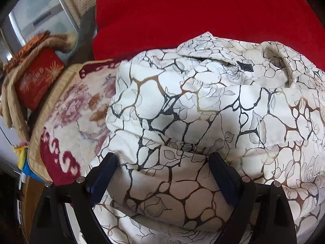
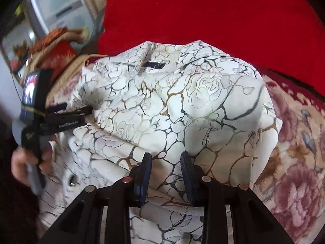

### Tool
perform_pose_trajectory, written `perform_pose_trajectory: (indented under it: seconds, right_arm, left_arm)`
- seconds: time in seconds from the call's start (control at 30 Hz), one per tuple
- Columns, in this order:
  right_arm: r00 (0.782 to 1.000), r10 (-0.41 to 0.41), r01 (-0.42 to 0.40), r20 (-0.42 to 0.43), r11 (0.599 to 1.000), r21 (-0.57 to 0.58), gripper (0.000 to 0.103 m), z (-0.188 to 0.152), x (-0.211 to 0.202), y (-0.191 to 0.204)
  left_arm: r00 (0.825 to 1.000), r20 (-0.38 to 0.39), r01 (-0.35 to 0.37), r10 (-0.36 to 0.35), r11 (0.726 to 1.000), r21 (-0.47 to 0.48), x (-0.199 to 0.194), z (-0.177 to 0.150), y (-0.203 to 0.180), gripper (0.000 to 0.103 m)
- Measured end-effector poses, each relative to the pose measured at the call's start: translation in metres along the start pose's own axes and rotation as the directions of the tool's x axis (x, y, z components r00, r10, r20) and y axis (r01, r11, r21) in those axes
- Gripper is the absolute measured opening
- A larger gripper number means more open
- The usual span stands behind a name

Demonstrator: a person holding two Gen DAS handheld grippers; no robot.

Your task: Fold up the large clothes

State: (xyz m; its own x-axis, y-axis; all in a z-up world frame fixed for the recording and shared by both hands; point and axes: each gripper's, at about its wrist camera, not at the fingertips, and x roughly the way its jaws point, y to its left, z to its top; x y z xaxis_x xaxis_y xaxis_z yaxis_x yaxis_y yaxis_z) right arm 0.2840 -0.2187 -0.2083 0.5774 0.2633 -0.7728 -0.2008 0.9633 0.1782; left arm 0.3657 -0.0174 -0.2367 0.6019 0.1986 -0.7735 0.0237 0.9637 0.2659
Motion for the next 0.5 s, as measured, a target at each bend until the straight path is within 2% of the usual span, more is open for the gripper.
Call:
perform_pose_trajectory:
  seconds: [0.07,0.13,0.27,0.33,0.4,0.5]
  right_arm:
    - [1.0,0.008,-0.008,0.012,1.0,-0.012,0.033,0.003,-0.006,0.002]
    - [0.996,0.064,-0.066,0.067,0.998,0.018,0.033,0.006,-0.02,-0.003]
    - [0.985,0.021,-0.035,0.169,0.996,0.079,0.033,0.009,-0.04,-0.019]
    - [0.988,0.008,-0.027,0.154,0.992,0.122,0.033,0.009,-0.036,-0.03]
    - [0.997,0.008,-0.019,0.072,0.989,0.148,0.034,0.006,-0.022,-0.041]
    - [0.998,-0.014,0.006,0.068,0.994,0.111,0.033,0.007,-0.017,-0.036]
  left_arm:
    - [1.0,0.011,0.02,-0.02,0.999,-0.026,-0.005,0.001,0.004,0.092]
    - [0.998,0.036,0.051,-0.049,0.997,-0.062,-0.012,0.002,0.008,0.092]
    - [0.993,0.09,0.078,-0.072,0.995,-0.068,-0.021,0.003,0.01,0.092]
    - [0.996,0.037,0.08,-0.079,0.996,-0.026,-0.011,0.003,0.0,0.092]
    - [0.997,-0.015,0.07,-0.07,0.998,0.007,0.0,0.001,-0.008,0.092]
    - [0.997,0.002,0.076,-0.076,0.997,0.006,-0.004,0.003,-0.006,0.092]
